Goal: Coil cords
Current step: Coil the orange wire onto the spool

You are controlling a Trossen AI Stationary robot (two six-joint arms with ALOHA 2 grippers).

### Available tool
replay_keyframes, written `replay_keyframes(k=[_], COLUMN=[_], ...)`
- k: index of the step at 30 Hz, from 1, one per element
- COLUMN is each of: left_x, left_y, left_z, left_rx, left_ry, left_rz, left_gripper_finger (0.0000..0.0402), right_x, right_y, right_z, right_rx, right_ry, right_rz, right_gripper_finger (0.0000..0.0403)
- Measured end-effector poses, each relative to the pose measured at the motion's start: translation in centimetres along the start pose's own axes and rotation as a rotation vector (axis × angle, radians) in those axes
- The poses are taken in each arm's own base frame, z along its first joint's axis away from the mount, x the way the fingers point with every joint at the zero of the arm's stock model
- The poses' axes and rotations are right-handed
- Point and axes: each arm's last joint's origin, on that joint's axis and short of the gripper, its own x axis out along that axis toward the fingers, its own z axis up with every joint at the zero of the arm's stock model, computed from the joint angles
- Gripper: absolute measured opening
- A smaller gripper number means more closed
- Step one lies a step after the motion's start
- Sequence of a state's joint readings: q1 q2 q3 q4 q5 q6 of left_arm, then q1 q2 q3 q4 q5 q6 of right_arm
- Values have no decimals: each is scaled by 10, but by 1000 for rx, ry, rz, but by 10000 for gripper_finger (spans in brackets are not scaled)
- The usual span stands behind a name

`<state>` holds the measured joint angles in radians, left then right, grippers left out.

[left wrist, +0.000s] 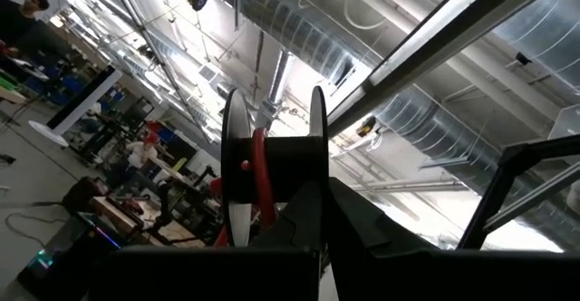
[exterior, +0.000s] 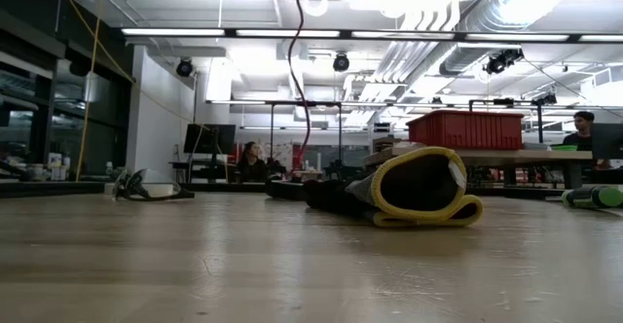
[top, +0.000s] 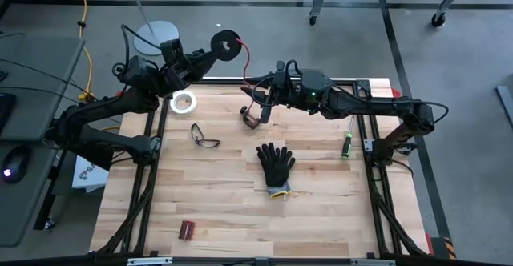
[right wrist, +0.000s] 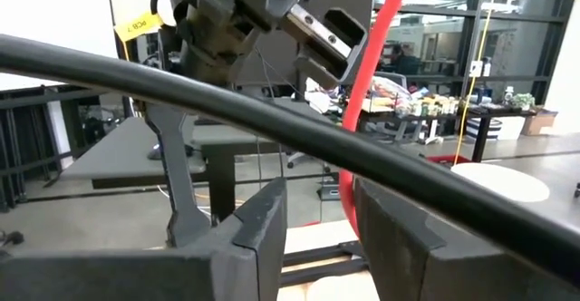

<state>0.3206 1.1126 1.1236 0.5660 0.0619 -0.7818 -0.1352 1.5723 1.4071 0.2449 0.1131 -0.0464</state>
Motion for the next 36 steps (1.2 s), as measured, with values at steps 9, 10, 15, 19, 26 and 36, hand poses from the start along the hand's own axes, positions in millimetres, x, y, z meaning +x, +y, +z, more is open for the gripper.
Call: replay_keyframes(k=[9, 10, 15, 19, 26, 36], left_x=[0, 0, 3, 5, 5, 5], left_y=[0, 0, 3, 7, 6, 6], left_z=[0, 0, -3, -7, -7, -7], left_rx=[0, 0, -1, -2, 5, 6], left_ry=[0, 1, 13, 28, 37, 29], left_rz=[-1, -1, -6, 3, -11, -18], left_gripper_finger=[0, 0, 0, 0, 0, 0], right_x=[0, 0, 0, 0, 0, 0], right_y=[1, 1, 1, 1, 1, 1], right_z=[0, 0, 0, 0, 0, 0], right_rx=[-11, -11, -11, -10, -11, -44], right_ry=[-1, -2, -2, -2, -2, -2], right_rz=[28, 28, 33, 35, 35, 35], right_gripper_finger=[122, 122, 122, 122, 122, 121])
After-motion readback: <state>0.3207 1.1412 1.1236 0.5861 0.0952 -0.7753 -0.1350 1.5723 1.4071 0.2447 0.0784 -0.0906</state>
